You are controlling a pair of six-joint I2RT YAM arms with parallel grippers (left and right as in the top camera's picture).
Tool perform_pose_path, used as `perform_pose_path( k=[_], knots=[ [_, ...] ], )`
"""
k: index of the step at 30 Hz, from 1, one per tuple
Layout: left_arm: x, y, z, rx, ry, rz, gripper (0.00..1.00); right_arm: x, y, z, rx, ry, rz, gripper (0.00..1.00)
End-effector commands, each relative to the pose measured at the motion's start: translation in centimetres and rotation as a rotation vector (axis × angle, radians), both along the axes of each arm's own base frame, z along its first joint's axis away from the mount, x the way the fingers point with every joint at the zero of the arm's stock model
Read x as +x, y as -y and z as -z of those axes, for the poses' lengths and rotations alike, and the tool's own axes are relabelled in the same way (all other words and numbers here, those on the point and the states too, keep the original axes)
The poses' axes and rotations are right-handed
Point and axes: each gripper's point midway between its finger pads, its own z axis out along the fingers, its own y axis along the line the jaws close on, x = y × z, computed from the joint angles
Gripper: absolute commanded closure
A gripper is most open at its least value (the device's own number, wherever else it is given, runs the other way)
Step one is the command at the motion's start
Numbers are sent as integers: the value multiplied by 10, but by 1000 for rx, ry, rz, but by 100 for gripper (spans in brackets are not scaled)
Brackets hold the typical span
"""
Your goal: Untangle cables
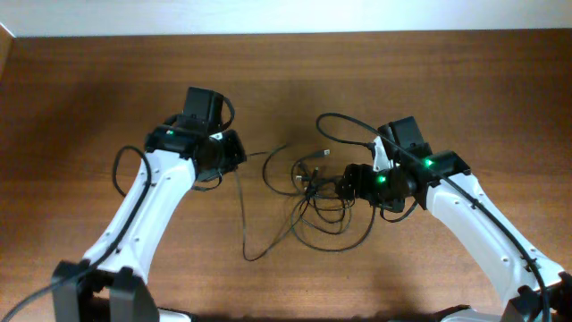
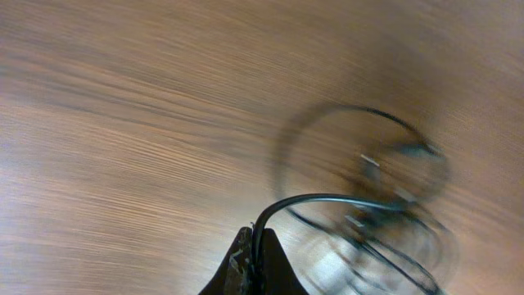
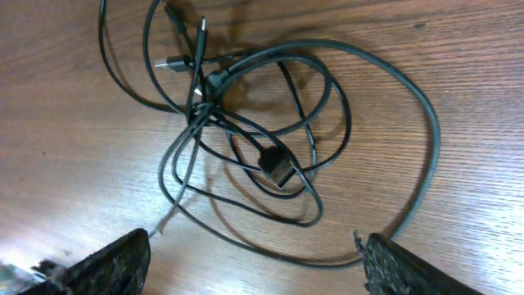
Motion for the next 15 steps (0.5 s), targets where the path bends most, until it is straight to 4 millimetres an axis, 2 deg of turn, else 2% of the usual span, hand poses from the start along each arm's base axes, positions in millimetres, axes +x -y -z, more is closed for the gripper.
perform_pose_path(
  k=[1,2,3,4,5,6,7,8,12,13,14,15],
  knots=[
    [9,-91,2,335,29,-259,100,1,3,7,-31,-12,18,17],
    [10,-120,-11,346,48,-341,99,2,4,10,-42,-15,20,16],
    [9,-140,-22,337,66,-404,94,2,5,11,-48,-18,22,16],
    [6,-164,-36,281,96,-489,57,2,6,13,-53,-24,22,16],
    [7,-166,-46,73,122,-522,0,3,8,18,-68,-32,25,16],
    [11,-141,-54,-199,123,-451,1,3,8,23,-72,-45,25,16],
    [11,-128,-57,-285,123,-401,1,3,8,25,-74,-51,25,16],
    [10,-104,-61,-396,119,-310,1,2,8,28,-79,-63,25,15],
    [-2,-13,-49,-359,104,68,1,2,9,32,-87,-72,26,8],
    [-1,3,-42,-305,110,107,8,2,9,32,-90,-71,27,8],
    [-6,11,-29,-270,50,19,15,2,10,32,-93,-71,28,7],
    [-14,13,-12,-242,-27,-117,16,2,10,32,-94,-72,28,7]
  ],
)
